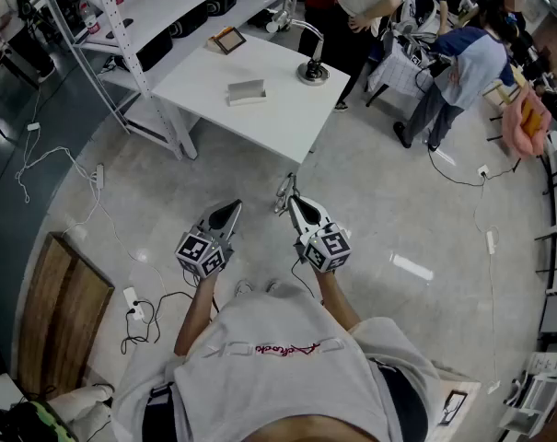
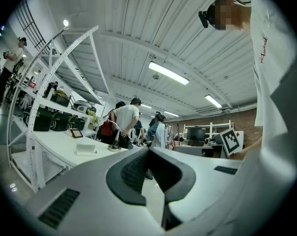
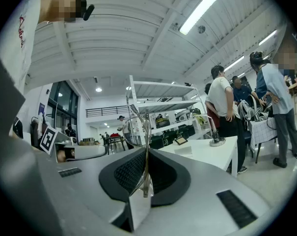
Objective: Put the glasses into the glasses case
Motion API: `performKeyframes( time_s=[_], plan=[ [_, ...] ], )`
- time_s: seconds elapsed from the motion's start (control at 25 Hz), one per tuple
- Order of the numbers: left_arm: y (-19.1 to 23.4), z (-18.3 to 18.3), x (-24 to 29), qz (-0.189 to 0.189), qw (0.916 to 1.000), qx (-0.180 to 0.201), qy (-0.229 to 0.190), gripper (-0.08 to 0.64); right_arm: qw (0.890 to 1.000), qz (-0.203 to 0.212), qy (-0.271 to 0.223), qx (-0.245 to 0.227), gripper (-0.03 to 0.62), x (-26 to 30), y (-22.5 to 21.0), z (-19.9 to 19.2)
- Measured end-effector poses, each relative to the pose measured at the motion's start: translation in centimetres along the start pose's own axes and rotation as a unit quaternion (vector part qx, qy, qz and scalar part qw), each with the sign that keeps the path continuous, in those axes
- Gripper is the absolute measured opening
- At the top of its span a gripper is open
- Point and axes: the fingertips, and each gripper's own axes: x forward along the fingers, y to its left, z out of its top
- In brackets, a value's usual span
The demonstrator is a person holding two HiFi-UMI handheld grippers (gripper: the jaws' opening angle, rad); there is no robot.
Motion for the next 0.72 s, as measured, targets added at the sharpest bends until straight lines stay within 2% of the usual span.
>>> performKeyframes(
  time_s=[0.72],
  plan=[
    [-0.9,-0.8,1.5,0.005,1.0,0.001,0.003,0.014,1.0,0.027,0.003,0.008,0.012,-0.4,-0.9,0.2]
  ],
)
